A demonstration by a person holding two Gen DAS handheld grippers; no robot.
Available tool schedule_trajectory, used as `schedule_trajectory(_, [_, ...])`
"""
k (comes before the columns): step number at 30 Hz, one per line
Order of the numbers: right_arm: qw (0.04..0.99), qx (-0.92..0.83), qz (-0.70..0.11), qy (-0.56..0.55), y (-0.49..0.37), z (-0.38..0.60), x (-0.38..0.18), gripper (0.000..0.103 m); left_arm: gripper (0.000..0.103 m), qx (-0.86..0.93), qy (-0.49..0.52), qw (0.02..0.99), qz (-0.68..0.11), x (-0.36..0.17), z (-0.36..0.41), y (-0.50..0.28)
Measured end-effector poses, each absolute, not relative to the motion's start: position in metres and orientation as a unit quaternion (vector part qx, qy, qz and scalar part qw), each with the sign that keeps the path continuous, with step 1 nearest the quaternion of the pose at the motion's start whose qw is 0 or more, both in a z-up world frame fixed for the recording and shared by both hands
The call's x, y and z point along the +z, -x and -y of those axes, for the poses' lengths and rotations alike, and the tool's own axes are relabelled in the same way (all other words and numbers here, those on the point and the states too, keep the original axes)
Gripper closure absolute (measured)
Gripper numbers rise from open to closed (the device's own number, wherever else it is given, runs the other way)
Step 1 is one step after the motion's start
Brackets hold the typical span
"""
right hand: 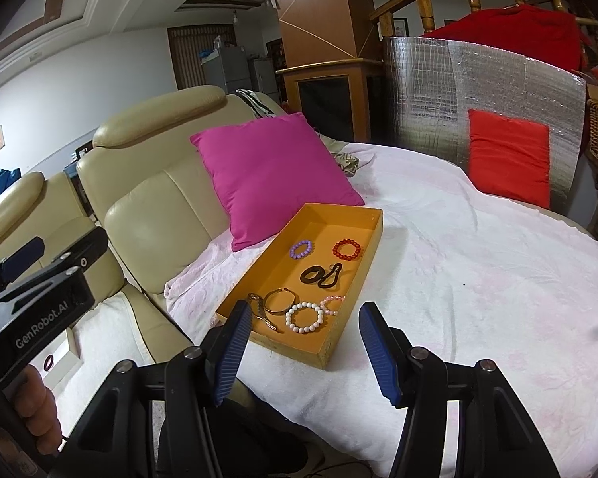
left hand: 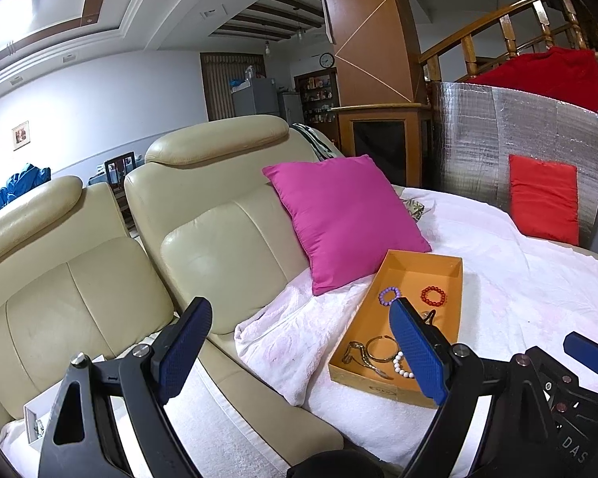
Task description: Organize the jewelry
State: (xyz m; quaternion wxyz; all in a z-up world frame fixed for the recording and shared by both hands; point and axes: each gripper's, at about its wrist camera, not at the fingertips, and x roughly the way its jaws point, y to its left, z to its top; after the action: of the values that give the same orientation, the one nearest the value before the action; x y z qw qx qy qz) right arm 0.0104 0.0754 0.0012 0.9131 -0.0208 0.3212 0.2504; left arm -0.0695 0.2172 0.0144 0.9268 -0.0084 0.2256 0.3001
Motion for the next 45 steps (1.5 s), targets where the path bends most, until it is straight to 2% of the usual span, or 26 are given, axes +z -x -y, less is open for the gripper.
schedule_trajectory(45, [0.909, 0.243, -0.338, 0.03, -0.058, -0.105, -0.015, 0.043, 0.012, 0.315, 0.016, 0.913, -0.259, -0.011, -0.244, 0.035])
